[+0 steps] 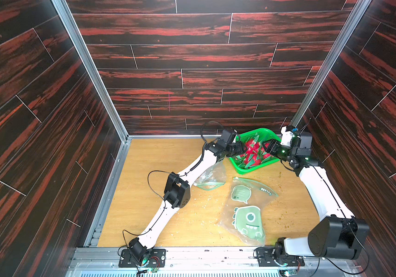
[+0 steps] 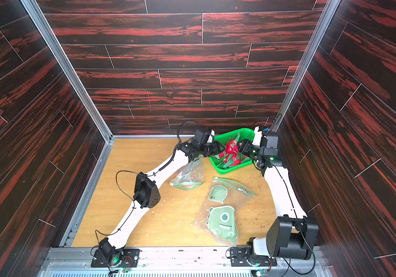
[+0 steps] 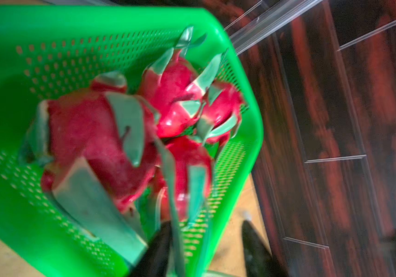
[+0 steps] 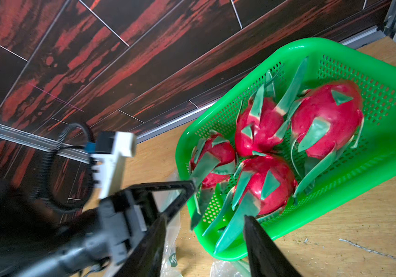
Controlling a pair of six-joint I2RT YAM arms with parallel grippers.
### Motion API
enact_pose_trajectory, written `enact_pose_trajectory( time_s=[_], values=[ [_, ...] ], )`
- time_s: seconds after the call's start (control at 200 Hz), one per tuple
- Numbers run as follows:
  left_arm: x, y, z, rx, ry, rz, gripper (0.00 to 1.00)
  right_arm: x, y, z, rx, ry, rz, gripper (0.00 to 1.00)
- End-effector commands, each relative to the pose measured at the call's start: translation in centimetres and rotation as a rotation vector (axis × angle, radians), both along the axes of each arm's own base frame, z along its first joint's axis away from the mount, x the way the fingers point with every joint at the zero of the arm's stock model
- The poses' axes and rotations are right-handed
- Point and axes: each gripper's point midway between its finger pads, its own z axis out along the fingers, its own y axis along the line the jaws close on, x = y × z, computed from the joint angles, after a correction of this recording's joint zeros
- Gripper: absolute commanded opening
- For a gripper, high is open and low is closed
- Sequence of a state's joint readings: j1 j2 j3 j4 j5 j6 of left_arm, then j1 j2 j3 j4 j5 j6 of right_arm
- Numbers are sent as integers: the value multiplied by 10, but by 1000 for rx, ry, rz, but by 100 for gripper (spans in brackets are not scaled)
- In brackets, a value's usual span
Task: Open the zip-top bag and take out the dragon fruit
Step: Place the dragon fruit in the basket, then reset both arms
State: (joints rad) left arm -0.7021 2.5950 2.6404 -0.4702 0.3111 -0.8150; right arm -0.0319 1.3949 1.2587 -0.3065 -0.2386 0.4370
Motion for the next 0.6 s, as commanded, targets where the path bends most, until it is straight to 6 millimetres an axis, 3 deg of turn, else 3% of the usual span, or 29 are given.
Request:
enact_pose_trajectory(
  time_s=[0.0,0.185,0.281,0.386,0.441,0.481,0.491,0.501,0.596],
  values=[
    [1,14,72,5,-167,27,64,-5,-6,-1,0,0,-23,57],
    [-12,76,160,146,-407,60,79,-11,-14,5,-39,-83,-48,61],
    [-21,122,181,298,-506,91,85,-14,-24,-4,-87,-127,-92,66],
    [-29,185,186,490,-584,208,94,-16,-36,-18,-147,-155,-143,71],
    [-34,223,200,513,-660,326,100,-18,-41,-28,-176,-175,-162,72],
    [-44,251,195,521,-693,389,100,-19,-46,-36,-189,-187,-191,76],
    [-46,258,202,503,-719,415,100,-19,-47,-38,-192,-190,-196,78],
    [-49,266,194,515,-717,426,100,-19,-48,-41,-194,-189,-201,78],
    [-76,337,179,471,-822,608,100,-23,-55,-62,-218,-195,-241,82]
  ],
)
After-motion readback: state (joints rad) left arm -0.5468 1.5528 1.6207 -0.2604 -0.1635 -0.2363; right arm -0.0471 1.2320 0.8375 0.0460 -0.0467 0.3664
